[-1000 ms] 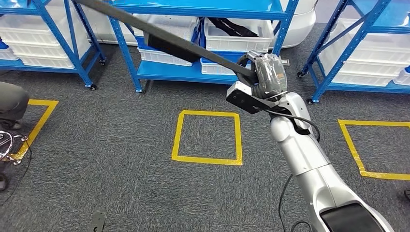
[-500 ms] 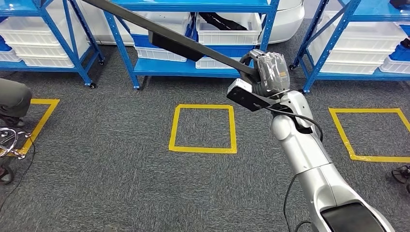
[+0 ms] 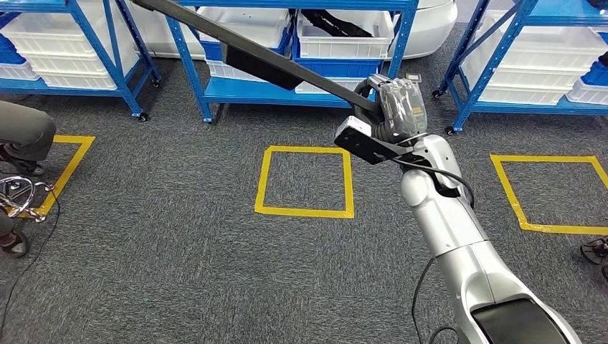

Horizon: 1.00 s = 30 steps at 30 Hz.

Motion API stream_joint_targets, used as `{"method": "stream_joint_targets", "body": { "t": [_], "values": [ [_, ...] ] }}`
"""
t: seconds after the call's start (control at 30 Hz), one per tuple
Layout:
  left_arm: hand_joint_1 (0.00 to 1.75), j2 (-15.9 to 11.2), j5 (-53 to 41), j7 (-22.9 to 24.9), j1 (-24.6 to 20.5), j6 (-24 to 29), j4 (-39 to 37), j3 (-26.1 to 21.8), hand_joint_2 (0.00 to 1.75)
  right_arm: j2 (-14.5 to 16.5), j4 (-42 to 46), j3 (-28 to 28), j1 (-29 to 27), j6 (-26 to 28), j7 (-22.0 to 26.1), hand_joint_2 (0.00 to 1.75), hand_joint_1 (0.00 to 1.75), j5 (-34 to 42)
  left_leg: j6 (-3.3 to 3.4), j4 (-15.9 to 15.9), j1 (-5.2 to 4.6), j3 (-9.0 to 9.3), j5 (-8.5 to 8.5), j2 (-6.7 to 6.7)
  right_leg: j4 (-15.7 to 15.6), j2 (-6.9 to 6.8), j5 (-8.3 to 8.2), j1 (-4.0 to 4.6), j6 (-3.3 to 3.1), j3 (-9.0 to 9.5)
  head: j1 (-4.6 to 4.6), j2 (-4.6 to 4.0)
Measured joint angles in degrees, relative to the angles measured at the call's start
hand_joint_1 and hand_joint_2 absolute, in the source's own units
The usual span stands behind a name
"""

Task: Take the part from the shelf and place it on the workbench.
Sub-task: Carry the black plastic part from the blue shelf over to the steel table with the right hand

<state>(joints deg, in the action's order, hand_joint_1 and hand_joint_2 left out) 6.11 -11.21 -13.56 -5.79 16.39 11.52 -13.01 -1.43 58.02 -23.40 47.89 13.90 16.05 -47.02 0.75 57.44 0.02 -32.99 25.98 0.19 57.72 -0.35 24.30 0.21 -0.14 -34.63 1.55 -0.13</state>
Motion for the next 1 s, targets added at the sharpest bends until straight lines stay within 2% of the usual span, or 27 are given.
{"method": "stream_joint_targets", "body": {
  "t": [0.27, 0.37, 0.4, 0.43, 0.5, 0.57, 0.6, 0.63, 0.67, 0.7, 0.73, 0.77, 0.8, 0.87, 0.9, 0.93, 1.0],
  "values": [
    [0.0, 0.33, 0.0, -0.01, 0.01, 0.05, 0.0, -0.37, 1.75, 0.51, -0.85, -0.34, 0.11, 0.72, 0.39, 1.75, 1.75, -1.74, 0.45, 0.09, -0.25, -0.61, -0.65, 0.01, -0.31, -0.02, -0.88, -0.36, 0.4, -0.39, 0.0, 0.0],
    [0.0, 0.33, 0.0, 0.01, 0.02, 0.12, 0.0, -0.4, 1.75, 0.91, -0.91, -0.34, 0.2, 1.32, 0.39, 1.75, 1.75, -2.01, 1.31, -0.52, -0.11, -0.62, -1.26, -0.02, -0.82, -0.23, -1.43, -0.68, 1.08, -0.45, 0.02, 0.0],
    [0.0, 0.4, 0.0, 0.04, 0.01, 0.15, 0.01, -0.4, 1.75, 1.05, -0.9, -0.32, 0.27, 1.64, 0.39, 1.75, 1.75, -2.12, 1.69, -1.2, 0.12, -0.44, -1.78, -0.04, -0.57, -0.24, -1.14, -0.65, 1.19, -0.73, 0.0, 0.0],
    [0.0, 0.48, 0.0, 0.11, -0.03, 0.19, 0.01, -0.41, 1.75, 1.14, -0.88, -0.29, 0.34, 1.89, 0.39, 1.75, 1.75, -2.19, 1.95, -1.82, 0.37, -0.31, -2.32, -0.04, 0.62, -0.15, -0.2, -0.56, 1.09, -1.32, -0.07, 0.0],
    [0.0, 0.6, 0.0, 0.26, -0.05, 0.23, 0.02, -0.43, 1.75, 1.16, -0.92, -0.26, 0.37, 2.04, 0.4, 1.75, 1.75, -2.32, 2.05, -2.42, 0.67, -0.49, -3.03, -0.35, 6.38, 0.04, 3.18, -0.79, 0.7, -3.58, -0.17, 0.0],
    [0.0, 0.66, 0.0, 0.36, 0.02, 0.23, 0.02, -0.45, 1.75, 1.16, -1.03, -0.27, 0.07, 1.98, 0.41, 1.75, 1.75, -2.54, 1.66, -2.35, 0.9, -1.09, -3.43, -1.02, 12.94, 0.12, 6.02, -1.31, 0.93, -5.77, -0.21, 0.0],
    [0.0, 0.68, -0.01, 0.42, 0.07, 0.22, 0.02, -0.46, 1.75, 1.16, -1.09, -0.28, -0.13, 1.94, 0.4, 1.75, 1.75, -2.69, 1.36, -2.27, 1.11, -1.41, -3.62, -1.47, 13.97, 0.12, 6.39, -1.65, 1.42, -5.83, -0.21, 0.0],
    [0.0, 0.69, -0.03, 0.5, 0.09, 0.2, 0.02, -0.47, 1.75, 1.17, -1.14, -0.3, -0.27, 1.92, 0.37, 1.75, 1.75, -2.9, 1.0, -2.07, 1.42, -1.79, -3.78, -1.95, 12.66, 0.15, 5.88, -2.03, 2.15, -4.77, -0.21, 0.0],
    [0.0, 0.69, -0.05, 0.57, 0.09, 0.16, 0.02, -0.48, 1.75, 1.18, -1.16, -0.3, -0.33, 1.91, 0.34, 1.75, 1.75, -3.13, 0.56, -1.69, 1.78, -2.22, -3.84, -2.44, 9.43, 0.33, 4.79, -2.48, 3.0, -2.79, -0.22, 0.0],
    [0.0, 0.63, -0.09, 0.65, 0.07, 0.14, 0.04, -0.49, 1.75, 1.2, -1.18, -0.3, -0.36, 1.91, 0.32, 1.75, 1.75, -3.36, 0.0, -1.14, 2.11, -2.75, -3.83, -2.93, 6.0, 1.08, 4.09, -2.86, 3.78, -0.83, -0.23, 0.0],
    [0.0, 0.55, -0.14, 0.73, 0.04, 0.14, 0.07, -0.51, 1.75, 1.26, -1.22, -0.3, -0.37, 1.92, 0.3, 1.75, 1.75, -3.62, -0.62, -0.44, 2.3, -3.38, -3.76, -3.41, 3.2, 1.92, 3.54, -3.08, 4.13, 0.69, -0.34, 0.0],
    [0.0, 0.48, -0.18, 0.77, 0.03, 0.19, 0.1, -0.54, 1.75, 1.32, -1.27, -0.3, -0.42, 1.93, 0.3, 1.75, 1.75, -3.84, -1.17, 0.05, 2.38, -3.95, -3.79, -3.87, 1.84, 2.6, 3.4, -3.15, 4.03, 1.46, -0.38, 0.0],
    [0.0, 0.43, -0.22, 0.81, 0.07, 0.27, 0.14, -0.57, 1.75, 1.37, -1.33, -0.29, -0.52, 1.95, 0.3, 1.75, 1.75, -4.07, -1.63, 0.3, 2.38, -4.39, -3.93, -4.28, 1.76, 3.03, 3.59, -2.97, 3.61, 1.48, -0.37, 0.0],
    [0.0, 0.48, -0.32, 0.85, 0.25, 0.48, 0.16, -0.64, 1.75, 1.61, -1.4, -0.3, -0.71, 1.97, 0.27, 1.75, 1.75, -4.48, -2.13, 0.19, 2.6, -4.86, -4.39, -4.89, 2.19, 2.33, 3.25, -2.7, 2.43, 1.22, -0.28, 0.0],
    [0.0, 0.51, -0.43, 0.87, 0.36, 0.56, 0.16, -0.68, 1.75, 1.79, -1.41, -0.3, -0.75, 1.98, 0.23, 1.75, 1.75, -4.61, -2.23, 0.47, 2.72, -5.07, -4.22, -4.45, 2.23, 1.91, 3.07, -2.6, 1.98, 1.09, -0.24, 0.0],
    [0.0, 0.52, -0.53, 0.87, 0.41, 0.64, 0.15, -0.73, 1.75, 1.99, -1.43, -0.3, -0.74, 1.97, 0.19, 1.75, 1.75, -4.7, -2.25, 1.67, 2.75, -5.64, -3.35, -3.55, 2.22, 1.49, 2.87, -2.53, 1.51, 0.97, -0.2, 0.0],
    [0.0, 0.54, -0.76, 0.87, 0.36, 0.78, 0.15, -0.79, 1.75, 2.21, -1.44, -0.23, -0.67, 1.98, 0.15, 1.75, 1.75, -4.81, -2.09, 7.65, 2.51, -8.15, 0.33, -1.3, 2.19, 0.55, 2.53, -2.1, 0.85, 0.66, -0.14, 0.0]
  ]
}}
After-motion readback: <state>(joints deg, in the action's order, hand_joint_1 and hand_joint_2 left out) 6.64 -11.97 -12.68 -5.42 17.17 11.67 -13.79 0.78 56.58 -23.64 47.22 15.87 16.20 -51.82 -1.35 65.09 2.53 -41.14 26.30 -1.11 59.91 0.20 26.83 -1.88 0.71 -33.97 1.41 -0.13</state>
